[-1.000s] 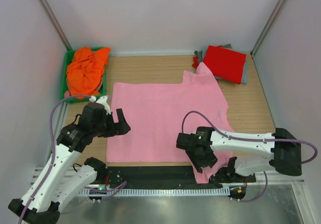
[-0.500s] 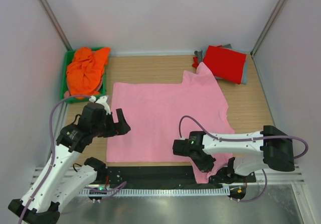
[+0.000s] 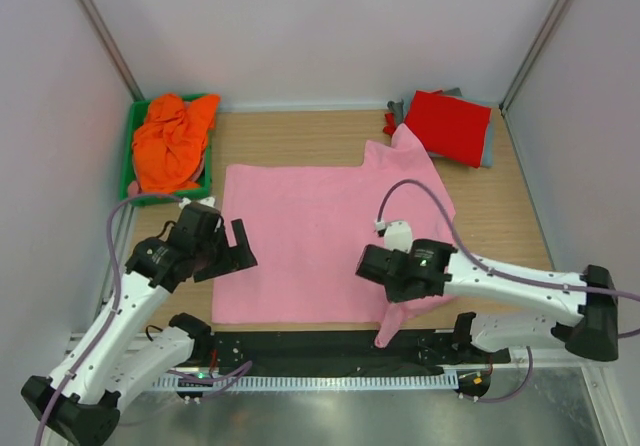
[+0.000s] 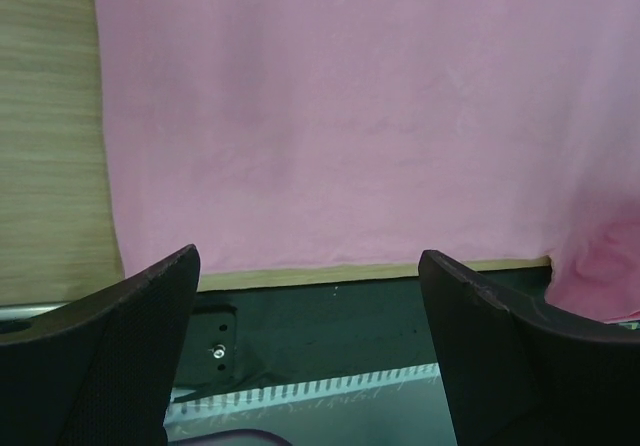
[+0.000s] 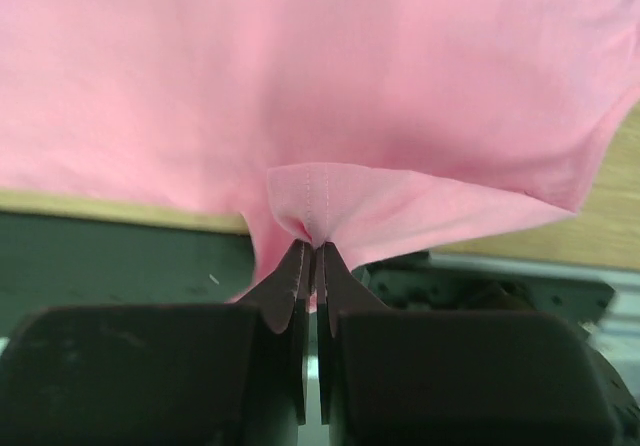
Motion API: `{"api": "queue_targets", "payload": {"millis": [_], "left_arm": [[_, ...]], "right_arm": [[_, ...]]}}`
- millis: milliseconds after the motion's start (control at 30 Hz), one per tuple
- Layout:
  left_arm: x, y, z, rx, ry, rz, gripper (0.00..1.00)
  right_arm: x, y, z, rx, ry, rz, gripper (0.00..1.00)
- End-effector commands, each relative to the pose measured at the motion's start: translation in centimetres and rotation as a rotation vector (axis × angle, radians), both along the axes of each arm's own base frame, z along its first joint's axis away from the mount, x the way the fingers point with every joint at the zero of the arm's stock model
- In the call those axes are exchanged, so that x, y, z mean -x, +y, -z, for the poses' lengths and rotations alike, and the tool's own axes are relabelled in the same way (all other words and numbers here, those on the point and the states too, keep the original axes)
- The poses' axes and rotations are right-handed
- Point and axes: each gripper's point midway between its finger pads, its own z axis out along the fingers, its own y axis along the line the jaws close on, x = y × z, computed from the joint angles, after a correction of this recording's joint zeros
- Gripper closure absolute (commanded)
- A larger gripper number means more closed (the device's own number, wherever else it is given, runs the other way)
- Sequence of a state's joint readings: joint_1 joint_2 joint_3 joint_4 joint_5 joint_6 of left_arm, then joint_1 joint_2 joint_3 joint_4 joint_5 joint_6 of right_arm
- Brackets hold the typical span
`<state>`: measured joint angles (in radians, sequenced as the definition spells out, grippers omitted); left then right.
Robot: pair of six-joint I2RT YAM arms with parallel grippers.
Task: Fold and stack the t-shirts
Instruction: Fold the tshirt
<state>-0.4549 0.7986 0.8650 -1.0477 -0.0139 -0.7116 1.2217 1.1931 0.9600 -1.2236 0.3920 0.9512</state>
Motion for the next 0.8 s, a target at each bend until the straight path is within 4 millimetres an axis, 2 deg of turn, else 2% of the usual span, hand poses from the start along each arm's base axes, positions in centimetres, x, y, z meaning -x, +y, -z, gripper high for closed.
{"api": "queue_targets", "payload": {"millis": [0, 33, 100, 133, 233, 367, 400, 467, 500, 533, 633, 767], "left_arm": [[1.2, 0.8, 1.3, -0.04, 0.071, -0.069, 0.09], [1.3, 1.0, 1.5, -0.051, 0.079, -0.075, 0.1], [1.6, 0.8, 1.6, -0.052, 0.098, -0.083, 0.1], [1.7, 1.0, 1.7, -0.063, 0.101, -0.095, 0.11], [2.7, 1.2, 2.4, -0.071, 0.124, -0.129, 0.14], [3.7, 1.9, 3.3, -0.092, 0.125, -0.169, 0.18], [3.8, 2.0, 3.4, -0.089, 0.123, -0.179, 0.19], [3.8, 2.0, 3.3, -0.081, 0.119, -0.194, 0.21], [3.8, 2.0, 3.2, -0.079, 0.12, -0.197, 0.22], [3.9, 2.0, 3.4, -0.086, 0.127, -0.197, 0.23], [4.2, 2.1, 4.3, -0.106, 0.153, -0.207, 0.28], [4.2, 1.4, 5.3, -0.084, 0.153, -0.237, 0.33]], "right_arm": [[-5.8, 1.6, -5.4, -0.298, -0.25, 0.181, 0.99], [-7.4, 0.5, -6.1, -0.322, -0.278, 0.248, 0.99], [-8.8, -0.2, -8.0, -0.364, -0.323, 0.281, 0.99], [-9.6, -1.3, -8.2, -0.334, -0.341, 0.302, 0.99], [-10.4, -3.9, -8.9, -0.232, -0.395, 0.335, 0.99], [-11.5, -8.9, -10.4, -0.121, -0.5, 0.475, 0.99], [-11.9, -9.6, -10.7, -0.118, -0.519, 0.498, 0.99], [-13.0, -10.1, -11.2, -0.132, -0.539, 0.505, 0.99], [-13.6, -11.1, -11.1, -0.126, -0.534, 0.541, 0.99], [-14.4, -10.3, -11.0, -0.167, -0.518, 0.53, 0.99], [-15.9, -10.4, -10.0, -0.162, -0.476, 0.535, 0.99], [-16.8, -10.4, -8.8, -0.164, -0.446, 0.533, 0.99]]}}
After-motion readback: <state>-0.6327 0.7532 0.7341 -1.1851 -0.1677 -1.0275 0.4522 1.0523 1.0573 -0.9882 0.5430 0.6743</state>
